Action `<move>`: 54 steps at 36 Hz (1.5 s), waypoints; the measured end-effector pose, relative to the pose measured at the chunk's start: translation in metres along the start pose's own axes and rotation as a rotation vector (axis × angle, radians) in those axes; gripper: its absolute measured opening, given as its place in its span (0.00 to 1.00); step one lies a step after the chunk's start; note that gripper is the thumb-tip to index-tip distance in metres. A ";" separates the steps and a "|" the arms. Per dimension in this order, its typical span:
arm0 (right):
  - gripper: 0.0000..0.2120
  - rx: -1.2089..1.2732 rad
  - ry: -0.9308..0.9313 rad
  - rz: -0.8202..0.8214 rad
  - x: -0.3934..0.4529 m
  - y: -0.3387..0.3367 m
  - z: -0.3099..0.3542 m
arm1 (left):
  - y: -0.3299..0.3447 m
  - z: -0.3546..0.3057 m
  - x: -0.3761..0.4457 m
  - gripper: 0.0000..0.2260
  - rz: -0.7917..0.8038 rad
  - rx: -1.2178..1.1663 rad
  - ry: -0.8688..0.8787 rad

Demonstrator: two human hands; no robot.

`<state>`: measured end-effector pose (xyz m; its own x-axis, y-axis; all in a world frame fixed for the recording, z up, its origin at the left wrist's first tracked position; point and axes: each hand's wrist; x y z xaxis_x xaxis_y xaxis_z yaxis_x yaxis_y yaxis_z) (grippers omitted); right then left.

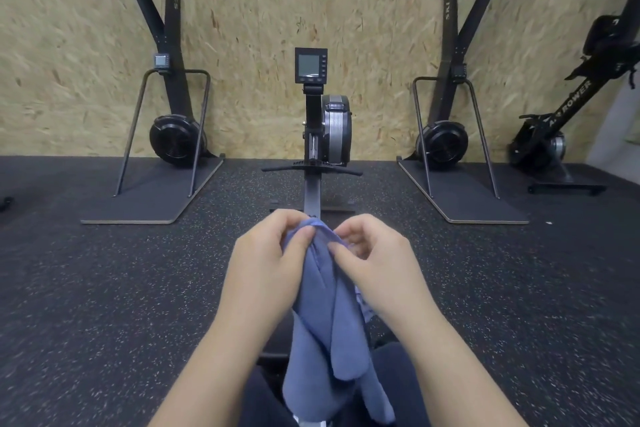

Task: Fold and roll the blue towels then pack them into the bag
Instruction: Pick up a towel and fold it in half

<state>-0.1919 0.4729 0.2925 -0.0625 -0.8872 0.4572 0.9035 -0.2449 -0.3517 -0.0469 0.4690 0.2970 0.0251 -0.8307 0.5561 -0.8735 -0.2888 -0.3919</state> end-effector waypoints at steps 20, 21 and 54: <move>0.09 0.160 0.140 -0.044 0.002 0.011 0.001 | -0.014 0.019 0.007 0.06 -0.180 -0.453 -0.209; 0.09 0.184 0.134 -0.031 0.002 0.015 0.006 | -0.011 0.016 0.004 0.06 -0.155 -0.462 -0.208; 0.10 0.199 0.091 0.113 -0.011 0.006 0.014 | 0.001 0.004 -0.009 0.04 0.043 -0.020 0.166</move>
<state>-0.1794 0.4864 0.2973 0.0141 -0.9384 0.3454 0.9720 -0.0682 -0.2247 -0.0461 0.4742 0.2892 -0.0917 -0.7513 0.6536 -0.8818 -0.2437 -0.4038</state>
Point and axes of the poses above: each hand's wrist, its own x-axis towards the middle knuckle, its own y-axis out of the palm, z = x × y, and after that the axes turned 1 degree about z, right-handed
